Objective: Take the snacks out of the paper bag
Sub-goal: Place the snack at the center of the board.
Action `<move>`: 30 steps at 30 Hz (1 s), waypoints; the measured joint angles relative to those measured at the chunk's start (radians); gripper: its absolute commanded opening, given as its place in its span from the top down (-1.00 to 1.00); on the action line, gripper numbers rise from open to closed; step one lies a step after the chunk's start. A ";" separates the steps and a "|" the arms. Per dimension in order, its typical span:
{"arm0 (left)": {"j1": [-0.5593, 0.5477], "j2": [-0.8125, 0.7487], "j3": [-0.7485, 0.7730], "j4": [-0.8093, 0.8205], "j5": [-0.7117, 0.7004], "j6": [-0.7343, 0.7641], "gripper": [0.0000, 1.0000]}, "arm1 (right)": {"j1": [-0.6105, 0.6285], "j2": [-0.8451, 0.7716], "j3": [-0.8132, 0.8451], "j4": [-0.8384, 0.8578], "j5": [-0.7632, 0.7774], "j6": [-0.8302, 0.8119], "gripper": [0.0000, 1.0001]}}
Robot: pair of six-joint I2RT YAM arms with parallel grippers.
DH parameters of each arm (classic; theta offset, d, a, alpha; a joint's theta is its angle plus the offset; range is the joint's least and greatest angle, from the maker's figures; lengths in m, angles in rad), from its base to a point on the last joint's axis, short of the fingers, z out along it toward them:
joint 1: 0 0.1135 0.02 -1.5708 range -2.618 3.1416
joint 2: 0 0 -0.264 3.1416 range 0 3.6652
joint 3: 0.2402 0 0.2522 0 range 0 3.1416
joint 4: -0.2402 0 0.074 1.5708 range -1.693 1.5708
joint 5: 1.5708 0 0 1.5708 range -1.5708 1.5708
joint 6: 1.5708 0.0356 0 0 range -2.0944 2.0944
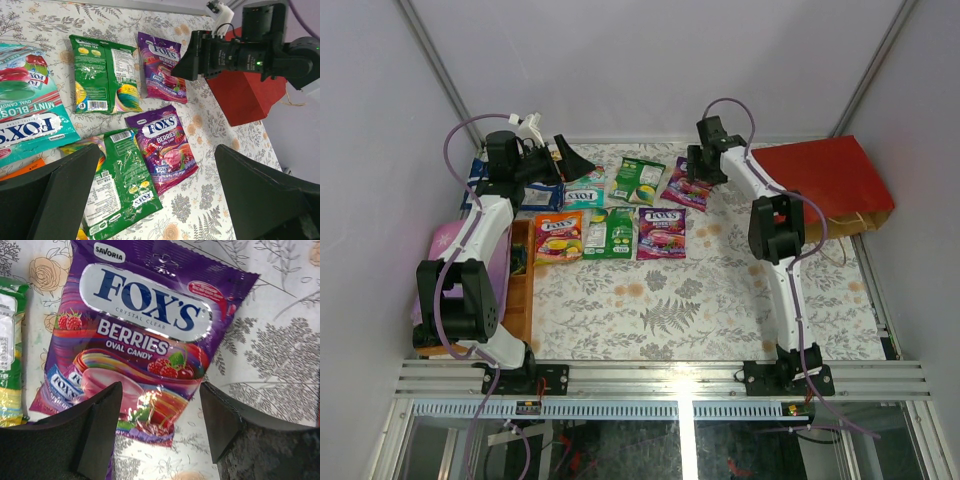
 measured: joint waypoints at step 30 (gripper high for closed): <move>0.000 0.007 0.004 -0.004 -0.001 0.011 -0.99 | 0.050 -0.111 -0.151 0.241 -0.047 -0.191 -0.98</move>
